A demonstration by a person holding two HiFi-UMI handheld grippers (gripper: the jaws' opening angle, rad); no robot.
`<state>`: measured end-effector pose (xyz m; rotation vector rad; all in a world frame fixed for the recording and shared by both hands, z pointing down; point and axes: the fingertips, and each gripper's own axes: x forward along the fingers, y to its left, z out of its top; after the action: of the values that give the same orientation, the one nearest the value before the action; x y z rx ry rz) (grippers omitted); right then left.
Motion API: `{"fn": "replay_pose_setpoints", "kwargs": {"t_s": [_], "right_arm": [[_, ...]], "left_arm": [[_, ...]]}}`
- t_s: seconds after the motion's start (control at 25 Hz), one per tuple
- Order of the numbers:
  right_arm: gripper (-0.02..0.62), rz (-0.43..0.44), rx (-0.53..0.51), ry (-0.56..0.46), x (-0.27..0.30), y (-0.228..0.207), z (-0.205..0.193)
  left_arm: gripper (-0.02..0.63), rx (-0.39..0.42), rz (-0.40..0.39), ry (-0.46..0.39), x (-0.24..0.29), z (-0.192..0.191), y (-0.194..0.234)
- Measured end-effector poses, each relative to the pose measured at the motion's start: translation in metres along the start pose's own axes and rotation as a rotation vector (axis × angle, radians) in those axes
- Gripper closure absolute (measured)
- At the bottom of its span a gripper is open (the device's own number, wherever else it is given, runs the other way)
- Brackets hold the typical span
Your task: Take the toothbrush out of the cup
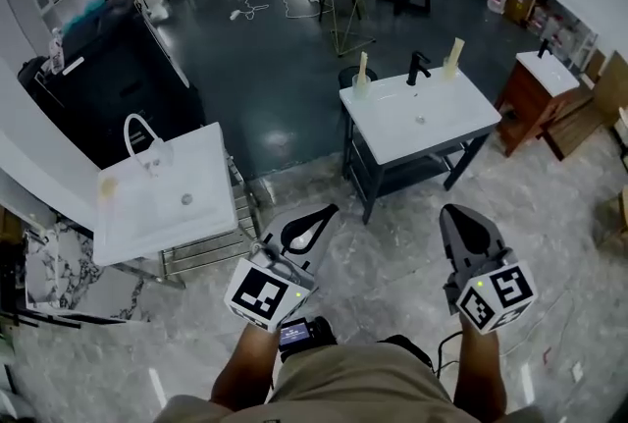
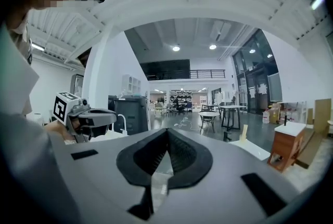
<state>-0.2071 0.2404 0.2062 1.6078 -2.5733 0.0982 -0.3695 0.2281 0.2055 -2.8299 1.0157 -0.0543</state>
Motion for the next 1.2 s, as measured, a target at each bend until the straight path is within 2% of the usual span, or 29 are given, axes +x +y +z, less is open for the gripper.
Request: {"fn": "replay_pose_setpoints", "kwargs": {"t_s": [0.32, 0.68, 0.96, 1.2], "right_arm": [[0.591, -0.075, -0.016, 0.018, 0.053, -0.01, 0.006], [0.591, -0.067, 0.009, -0.001, 0.131, -0.071, -0.003], [0.591, -0.065, 0.034, 0.03, 0.196, -0.156, -0.014], [0.591, -0.113, 0.083, 0.094, 0.233, -0.257, -0.051]], "left_arm": [[0.598, -0.026, -0.056, 0.001, 0.024, -0.022, 0.058], [0.598, -0.018, -0.023, 0.075, 0.092, -0.064, 0.118], [0.597, -0.035, -0.008, 0.127, 0.202, -0.099, 0.169], [0.598, -0.04, 0.023, 0.177, 0.337, -0.149, 0.225]]}}
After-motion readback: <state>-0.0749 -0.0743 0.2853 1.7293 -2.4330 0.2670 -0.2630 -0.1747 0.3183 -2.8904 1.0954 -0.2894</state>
